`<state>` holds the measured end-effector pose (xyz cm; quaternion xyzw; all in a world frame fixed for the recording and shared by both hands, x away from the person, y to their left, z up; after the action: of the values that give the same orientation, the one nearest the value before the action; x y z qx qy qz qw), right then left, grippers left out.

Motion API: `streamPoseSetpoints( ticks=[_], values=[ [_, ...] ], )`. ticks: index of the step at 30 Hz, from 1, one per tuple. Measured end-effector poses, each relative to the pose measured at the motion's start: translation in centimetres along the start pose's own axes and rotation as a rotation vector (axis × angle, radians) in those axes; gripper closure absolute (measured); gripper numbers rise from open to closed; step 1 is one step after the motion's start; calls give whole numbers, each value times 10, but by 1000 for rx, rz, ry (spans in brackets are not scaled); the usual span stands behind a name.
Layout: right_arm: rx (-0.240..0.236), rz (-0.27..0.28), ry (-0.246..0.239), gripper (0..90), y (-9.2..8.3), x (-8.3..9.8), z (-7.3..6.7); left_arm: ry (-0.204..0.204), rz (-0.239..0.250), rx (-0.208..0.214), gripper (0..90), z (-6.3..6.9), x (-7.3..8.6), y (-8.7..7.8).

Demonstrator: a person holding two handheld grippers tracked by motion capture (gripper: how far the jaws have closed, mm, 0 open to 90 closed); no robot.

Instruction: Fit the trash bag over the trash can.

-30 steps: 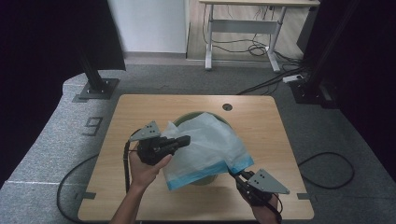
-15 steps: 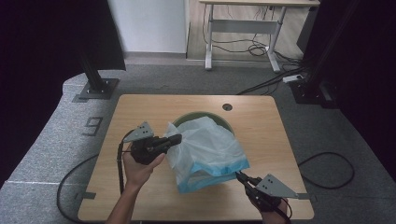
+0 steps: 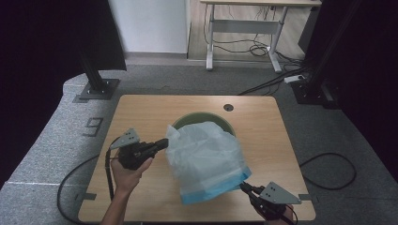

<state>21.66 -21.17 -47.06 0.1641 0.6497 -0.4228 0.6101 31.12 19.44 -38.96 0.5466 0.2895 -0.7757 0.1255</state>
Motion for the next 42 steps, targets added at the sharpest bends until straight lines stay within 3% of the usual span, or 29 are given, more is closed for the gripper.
streamPoseSetpoints(
  ticks=[5,9,11,17,22,27,31,36,40,42],
  values=[
    [6,-28,34,886,-3,18,4,-53,18,21,898,-10,15,-7],
    [15,-15,35,886,-5,16,5,-6,30,33,880,6,8,-5],
    [17,-4,28,886,-4,11,5,22,21,41,771,17,1,-1],
    [20,8,15,886,-4,2,4,84,-59,68,561,43,-16,19],
    [20,11,2,886,-3,-3,4,116,-139,96,499,53,-27,41],
    [17,15,-2,886,-2,-8,3,117,-217,138,455,58,-35,66],
    [15,18,-6,886,-2,-10,2,119,-242,153,523,59,-36,76],
    [11,21,-7,886,-2,-13,4,143,-262,123,749,59,-33,83],
    [14,29,-8,886,-3,-17,6,151,-242,114,894,59,-30,82],
    [10,26,-8,886,-3,-18,7,151,-234,111,896,58,-31,80]
  ],
)
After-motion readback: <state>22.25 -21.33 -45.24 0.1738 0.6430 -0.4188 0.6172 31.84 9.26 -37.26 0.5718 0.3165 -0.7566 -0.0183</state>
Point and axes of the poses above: each handheld gripper's, and its own axes: y roughly forward along the jaws, x roughly out of its underside, z roughly to its right, the point moved 1 cm from there along y, roughly forward along the jaws, and after that the axes turned 3 degrees about x, right-handed, at the moved point
